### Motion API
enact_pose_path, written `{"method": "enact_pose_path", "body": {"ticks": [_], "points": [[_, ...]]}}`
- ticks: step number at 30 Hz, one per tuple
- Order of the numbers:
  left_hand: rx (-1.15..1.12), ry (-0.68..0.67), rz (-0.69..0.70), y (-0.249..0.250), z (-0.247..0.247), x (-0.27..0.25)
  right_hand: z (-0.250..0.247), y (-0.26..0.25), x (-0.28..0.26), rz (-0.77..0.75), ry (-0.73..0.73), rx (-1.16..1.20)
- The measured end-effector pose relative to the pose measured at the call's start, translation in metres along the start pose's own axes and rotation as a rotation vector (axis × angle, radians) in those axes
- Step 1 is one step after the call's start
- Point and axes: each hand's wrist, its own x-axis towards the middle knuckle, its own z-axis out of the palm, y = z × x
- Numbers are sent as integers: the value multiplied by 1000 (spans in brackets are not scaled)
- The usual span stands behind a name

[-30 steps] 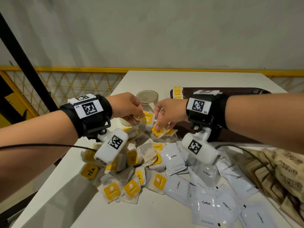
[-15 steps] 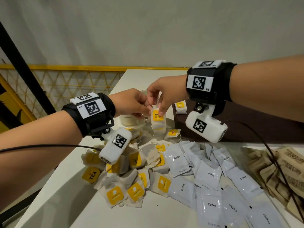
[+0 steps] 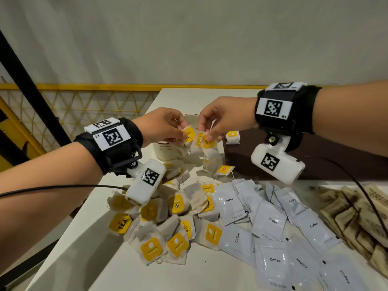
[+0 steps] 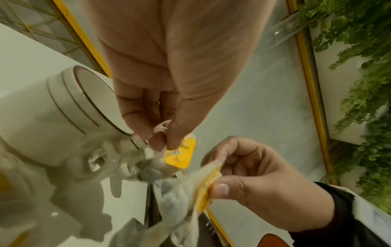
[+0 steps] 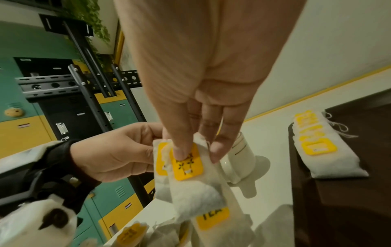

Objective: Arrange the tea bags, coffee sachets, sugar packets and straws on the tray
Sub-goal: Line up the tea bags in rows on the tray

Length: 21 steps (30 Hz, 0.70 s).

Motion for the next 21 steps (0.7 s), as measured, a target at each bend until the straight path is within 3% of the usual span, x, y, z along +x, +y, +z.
{"method": "enact_pose_path", "body": {"ticks": [6,11,15,21], "points": [[-6,30,21,6,12,4,8,-3,9,-10,162,-19],[-73,81,17,5,12,6,15,8,13,41,202,25],[-171,52,-1,7,13,3,11,12,11,93,234,196],[-122,83,18,5,27,2,14,18,9,111,297,436]]}}
